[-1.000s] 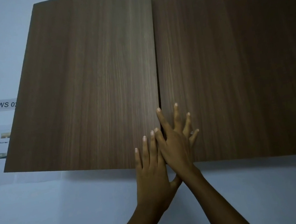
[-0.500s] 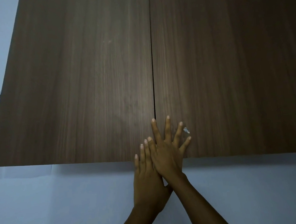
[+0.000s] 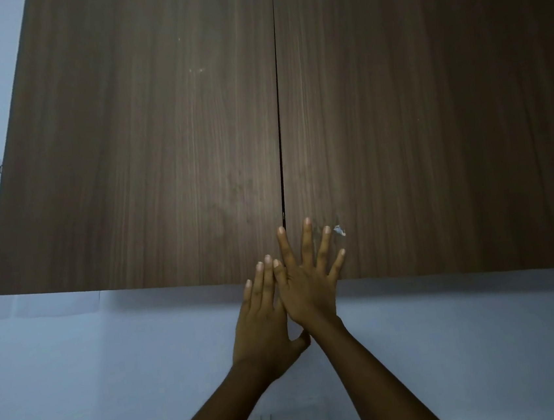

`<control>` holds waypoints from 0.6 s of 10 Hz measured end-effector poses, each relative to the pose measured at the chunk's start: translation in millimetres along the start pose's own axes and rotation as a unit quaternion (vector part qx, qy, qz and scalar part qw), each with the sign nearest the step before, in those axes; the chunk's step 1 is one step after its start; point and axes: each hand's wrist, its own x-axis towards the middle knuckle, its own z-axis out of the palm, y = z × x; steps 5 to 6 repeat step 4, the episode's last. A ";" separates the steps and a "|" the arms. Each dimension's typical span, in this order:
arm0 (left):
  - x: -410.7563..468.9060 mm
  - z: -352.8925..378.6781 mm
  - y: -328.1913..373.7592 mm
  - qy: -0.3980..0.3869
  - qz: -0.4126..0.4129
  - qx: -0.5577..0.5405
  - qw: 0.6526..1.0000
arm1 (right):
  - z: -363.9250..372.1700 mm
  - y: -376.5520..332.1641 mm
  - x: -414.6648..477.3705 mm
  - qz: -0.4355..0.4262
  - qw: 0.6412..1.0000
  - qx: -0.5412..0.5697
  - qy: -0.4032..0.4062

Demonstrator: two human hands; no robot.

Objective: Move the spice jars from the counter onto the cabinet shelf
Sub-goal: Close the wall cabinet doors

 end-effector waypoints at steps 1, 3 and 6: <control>-13.7 -12.0 -19.3 -0.035 0.054 0.059 0.996 | -7.4 7.3 -17.3 -0.034 0.997 0.020 -0.065; -43.1 -45.3 -47.0 -0.071 0.036 0.138 0.987 | -38.4 14.9 -46.5 -0.051 0.968 0.019 -0.243; -63.3 -62.9 -51.5 -0.080 0.019 0.128 0.988 | -61.6 12.4 -60.1 -0.047 0.953 -0.006 -0.300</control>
